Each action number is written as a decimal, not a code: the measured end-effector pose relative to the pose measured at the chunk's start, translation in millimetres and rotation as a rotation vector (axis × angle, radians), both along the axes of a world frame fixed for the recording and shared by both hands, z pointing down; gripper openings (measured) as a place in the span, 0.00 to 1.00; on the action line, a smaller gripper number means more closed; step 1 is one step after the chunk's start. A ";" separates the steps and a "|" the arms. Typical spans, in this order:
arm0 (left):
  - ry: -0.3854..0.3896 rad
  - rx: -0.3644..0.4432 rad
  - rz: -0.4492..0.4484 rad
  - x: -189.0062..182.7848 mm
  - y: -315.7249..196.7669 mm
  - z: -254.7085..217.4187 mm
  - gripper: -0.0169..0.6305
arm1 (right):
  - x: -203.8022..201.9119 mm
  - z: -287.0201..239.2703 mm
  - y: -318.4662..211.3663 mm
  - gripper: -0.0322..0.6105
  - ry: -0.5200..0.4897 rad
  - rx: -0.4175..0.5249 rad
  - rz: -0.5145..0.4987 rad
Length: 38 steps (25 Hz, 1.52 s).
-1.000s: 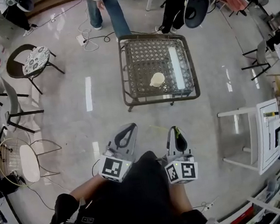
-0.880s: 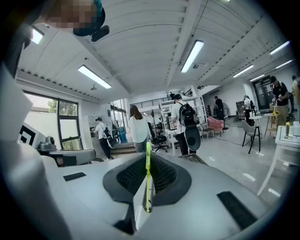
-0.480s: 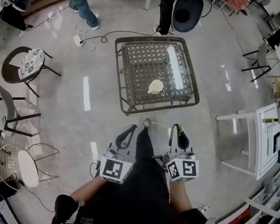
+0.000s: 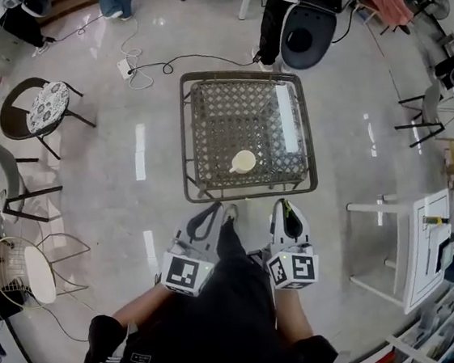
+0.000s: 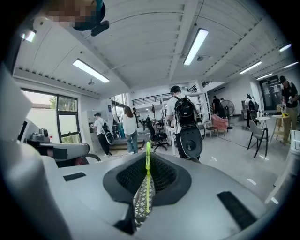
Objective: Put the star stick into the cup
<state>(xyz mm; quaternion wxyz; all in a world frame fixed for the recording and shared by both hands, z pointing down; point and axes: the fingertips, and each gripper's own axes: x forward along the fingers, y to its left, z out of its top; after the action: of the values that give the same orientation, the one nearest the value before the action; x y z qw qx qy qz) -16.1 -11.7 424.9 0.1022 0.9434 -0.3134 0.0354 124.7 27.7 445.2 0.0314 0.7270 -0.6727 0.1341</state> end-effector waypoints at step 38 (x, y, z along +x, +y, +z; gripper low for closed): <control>-0.052 -0.059 -0.185 110.4 -107.9 15.4 0.05 | 87.4 107.3 -148.9 0.08 -0.093 -0.139 -0.214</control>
<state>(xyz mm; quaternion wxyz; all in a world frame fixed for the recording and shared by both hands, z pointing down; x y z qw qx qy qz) 94.3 -119.6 440.3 0.1246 0.9057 -0.4007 0.0594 212.1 -121.1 552.5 0.0645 0.6402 -0.7361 0.2100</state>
